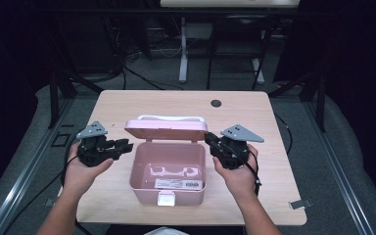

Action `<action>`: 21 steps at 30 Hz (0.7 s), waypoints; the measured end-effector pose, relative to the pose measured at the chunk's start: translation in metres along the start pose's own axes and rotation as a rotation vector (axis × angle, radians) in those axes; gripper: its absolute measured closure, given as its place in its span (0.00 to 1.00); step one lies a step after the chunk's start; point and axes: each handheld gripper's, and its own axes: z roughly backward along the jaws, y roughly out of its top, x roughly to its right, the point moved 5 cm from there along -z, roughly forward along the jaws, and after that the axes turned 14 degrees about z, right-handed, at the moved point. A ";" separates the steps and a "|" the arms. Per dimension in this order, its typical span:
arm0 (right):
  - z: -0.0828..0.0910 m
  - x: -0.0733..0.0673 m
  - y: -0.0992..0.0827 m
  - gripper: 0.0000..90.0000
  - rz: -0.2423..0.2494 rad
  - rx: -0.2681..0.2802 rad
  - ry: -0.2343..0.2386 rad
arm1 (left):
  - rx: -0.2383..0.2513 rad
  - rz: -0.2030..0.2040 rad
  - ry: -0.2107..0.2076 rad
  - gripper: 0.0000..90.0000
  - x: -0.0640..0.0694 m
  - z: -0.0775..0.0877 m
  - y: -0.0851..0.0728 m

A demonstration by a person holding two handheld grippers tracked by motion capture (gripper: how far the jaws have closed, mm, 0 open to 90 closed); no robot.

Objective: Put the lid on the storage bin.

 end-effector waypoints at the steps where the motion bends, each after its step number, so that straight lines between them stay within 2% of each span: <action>1: 0.000 0.000 0.000 0.93 0.000 -0.002 0.001 | -0.003 0.001 -0.002 0.77 0.000 0.001 0.000; 7: 0.000 -0.001 -0.002 0.93 -0.001 -0.007 0.001 | 0.016 0.005 0.003 0.77 0.004 0.007 0.004; 14: 0.002 -0.003 -0.005 0.93 -0.004 -0.011 0.003 | 0.033 -0.011 0.001 0.76 0.010 0.011 0.009; 21: 0.003 -0.004 -0.007 0.93 -0.007 -0.015 0.005 | 0.061 -0.025 0.026 0.76 0.015 0.016 0.014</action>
